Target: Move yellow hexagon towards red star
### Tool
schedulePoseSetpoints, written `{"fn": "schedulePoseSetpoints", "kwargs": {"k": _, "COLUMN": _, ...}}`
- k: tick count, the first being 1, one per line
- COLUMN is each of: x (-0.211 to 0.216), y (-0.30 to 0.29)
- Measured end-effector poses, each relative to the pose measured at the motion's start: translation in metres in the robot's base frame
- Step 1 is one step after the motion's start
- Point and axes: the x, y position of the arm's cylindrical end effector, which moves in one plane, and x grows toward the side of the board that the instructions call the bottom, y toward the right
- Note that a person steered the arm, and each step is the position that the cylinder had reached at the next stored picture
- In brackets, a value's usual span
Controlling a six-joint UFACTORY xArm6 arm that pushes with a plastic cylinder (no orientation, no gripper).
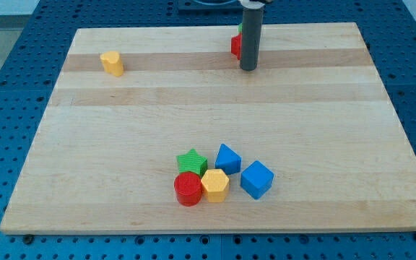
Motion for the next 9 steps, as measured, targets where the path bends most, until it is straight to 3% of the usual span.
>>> {"fn": "schedulePoseSetpoints", "kwargs": {"k": 2, "x": -0.031, "y": -0.036}}
{"fn": "schedulePoseSetpoints", "kwargs": {"k": 3, "x": -0.004, "y": -0.027}}
{"fn": "schedulePoseSetpoints", "kwargs": {"k": 4, "x": 0.063, "y": -0.072}}
{"fn": "schedulePoseSetpoints", "kwargs": {"k": 5, "x": 0.101, "y": -0.170}}
{"fn": "schedulePoseSetpoints", "kwargs": {"k": 6, "x": 0.096, "y": -0.272}}
{"fn": "schedulePoseSetpoints", "kwargs": {"k": 7, "x": 0.060, "y": -0.326}}
{"fn": "schedulePoseSetpoints", "kwargs": {"k": 8, "x": 0.007, "y": -0.305}}
{"fn": "schedulePoseSetpoints", "kwargs": {"k": 9, "x": -0.044, "y": -0.224}}
